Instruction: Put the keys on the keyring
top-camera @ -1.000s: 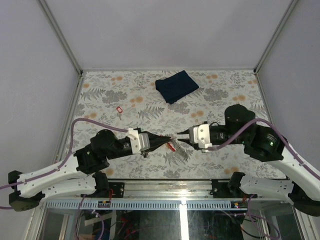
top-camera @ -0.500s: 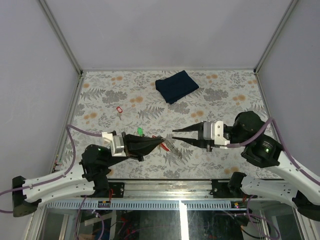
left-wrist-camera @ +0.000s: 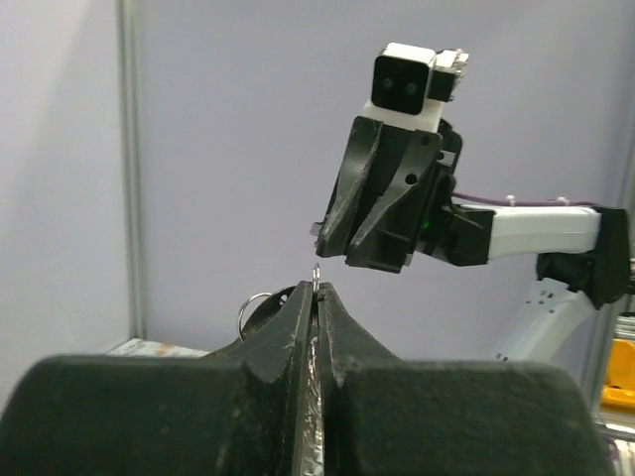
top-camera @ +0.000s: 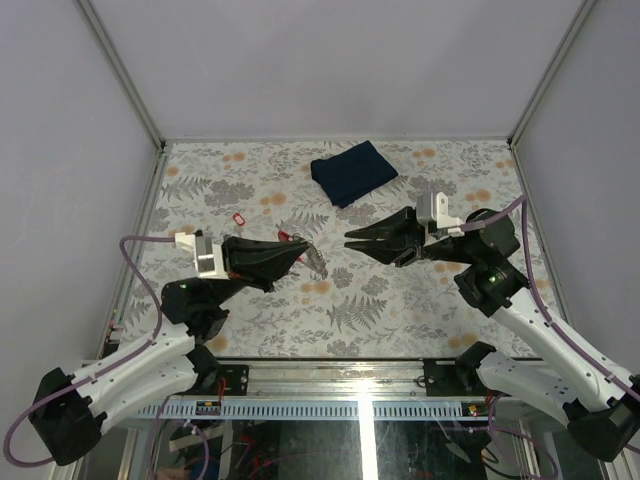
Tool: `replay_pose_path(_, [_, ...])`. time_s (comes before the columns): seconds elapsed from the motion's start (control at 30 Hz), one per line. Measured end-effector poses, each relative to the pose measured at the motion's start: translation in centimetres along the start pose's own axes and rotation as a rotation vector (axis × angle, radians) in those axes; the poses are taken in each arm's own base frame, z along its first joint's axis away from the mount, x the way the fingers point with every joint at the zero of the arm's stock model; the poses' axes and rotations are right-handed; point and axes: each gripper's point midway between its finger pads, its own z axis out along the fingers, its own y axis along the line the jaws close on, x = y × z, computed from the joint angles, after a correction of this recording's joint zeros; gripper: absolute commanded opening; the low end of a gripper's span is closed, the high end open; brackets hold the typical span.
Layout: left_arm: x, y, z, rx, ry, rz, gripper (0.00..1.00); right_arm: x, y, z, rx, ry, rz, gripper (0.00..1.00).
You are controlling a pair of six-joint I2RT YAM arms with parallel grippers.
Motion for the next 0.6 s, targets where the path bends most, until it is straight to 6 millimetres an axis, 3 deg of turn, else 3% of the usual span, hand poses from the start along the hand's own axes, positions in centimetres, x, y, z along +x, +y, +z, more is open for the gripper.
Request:
replay_pose_path(0.23, [0.6, -1.0, 0.9, 0.098, 0.004, -0.083, 0.00, -0.1, 0.1, 0.0, -0.010, -0.008, -0.015, 0.23])
replay_pose_path(0.6, [-1.2, -2.8, 1.8, 0.199, -0.015, -0.086, 0.00, 1.7, 0.1, 0.3, -0.019, 0.039, 0.000, 0.22])
